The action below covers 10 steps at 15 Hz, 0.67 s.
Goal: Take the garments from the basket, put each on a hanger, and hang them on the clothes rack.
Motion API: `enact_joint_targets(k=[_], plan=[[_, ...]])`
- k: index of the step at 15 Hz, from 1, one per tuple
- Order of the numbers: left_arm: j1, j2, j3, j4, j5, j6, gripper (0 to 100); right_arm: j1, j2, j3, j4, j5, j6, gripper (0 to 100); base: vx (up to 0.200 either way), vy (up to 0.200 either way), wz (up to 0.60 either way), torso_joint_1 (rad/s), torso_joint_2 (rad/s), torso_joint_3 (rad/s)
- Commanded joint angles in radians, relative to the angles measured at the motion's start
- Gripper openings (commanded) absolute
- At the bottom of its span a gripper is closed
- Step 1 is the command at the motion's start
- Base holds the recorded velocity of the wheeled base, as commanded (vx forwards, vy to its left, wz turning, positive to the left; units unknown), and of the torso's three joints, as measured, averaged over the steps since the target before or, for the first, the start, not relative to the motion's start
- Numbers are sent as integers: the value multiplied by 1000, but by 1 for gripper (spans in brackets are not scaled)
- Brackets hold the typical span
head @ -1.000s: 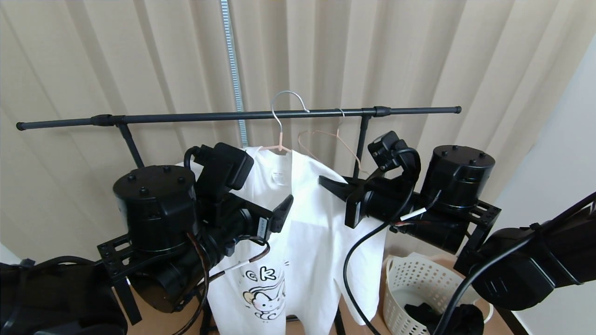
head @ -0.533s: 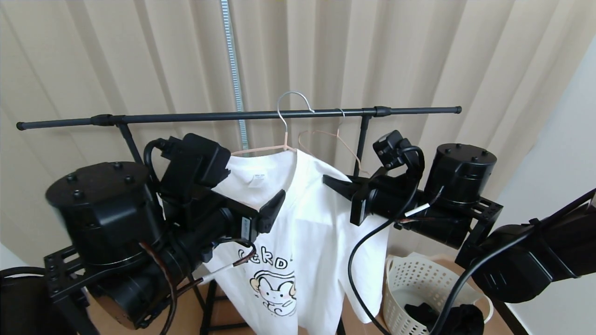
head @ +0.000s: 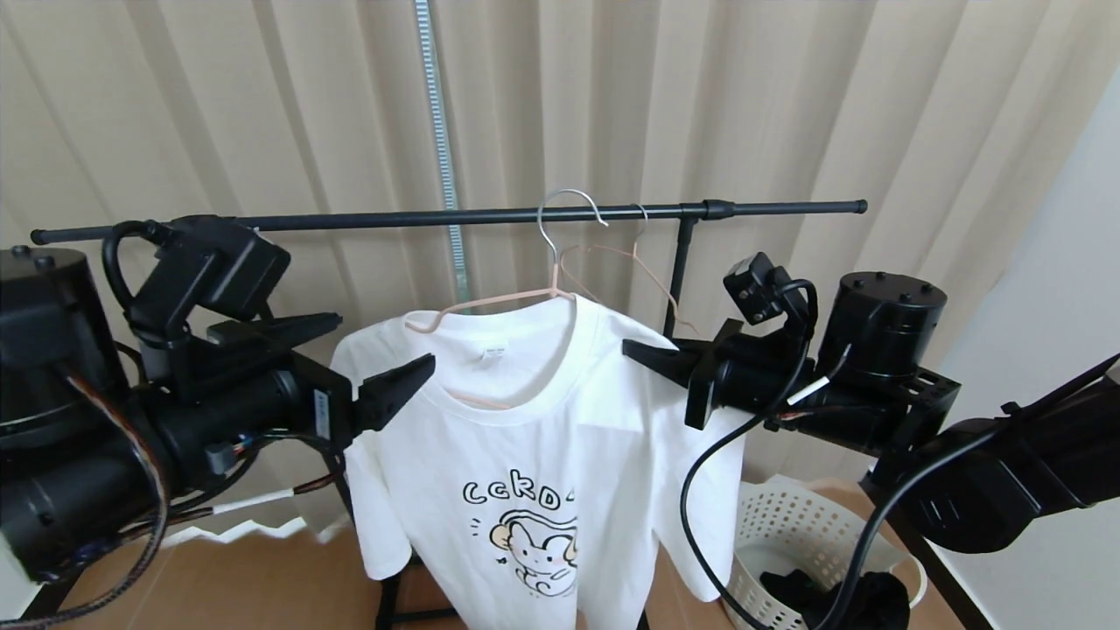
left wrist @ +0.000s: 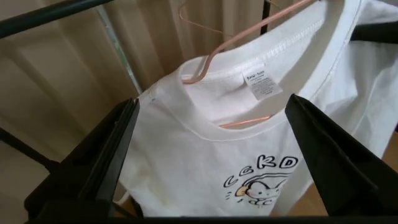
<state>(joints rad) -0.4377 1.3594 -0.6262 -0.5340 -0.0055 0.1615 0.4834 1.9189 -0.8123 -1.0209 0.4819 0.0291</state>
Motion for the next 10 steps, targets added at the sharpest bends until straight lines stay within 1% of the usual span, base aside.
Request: enact_joint_targets(k=[1, 2, 4, 5, 8, 9, 10], plan=[[160, -69, -99, 172, -166, 1, 100, -11, 2, 7, 1, 14, 0, 0, 0, 0, 0, 0, 0, 0], [189, -59, -118, 200, -186, 0, 100, -16, 2, 7, 1, 15, 0, 0, 0, 0, 0, 0, 0, 0], [195, -8, -119, 201, -177, 4, 100, -16, -1, 15, -1, 17, -2, 0, 0, 0, 0, 0, 0, 0], [195, 17, -127, 203, -175, 43, 100, -16, -5, 22, -1, 20, -2, 0, 0, 0, 0, 0, 0, 0], [208, 69, -147, 236, -194, 217, 100, -20, -14, 44, -1, 63, -6, 0, 0, 0, 0, 0, 0, 0], [209, 75, -150, 249, -211, 250, 100, -26, -15, 50, -2, 69, -8, 0, 0, 0, 0, 0, 0, 0], [217, 109, -190, 293, -314, 311, 100, -29, -15, 58, -2, 89, -21, 0, 0, 0, 0, 0, 0, 0]])
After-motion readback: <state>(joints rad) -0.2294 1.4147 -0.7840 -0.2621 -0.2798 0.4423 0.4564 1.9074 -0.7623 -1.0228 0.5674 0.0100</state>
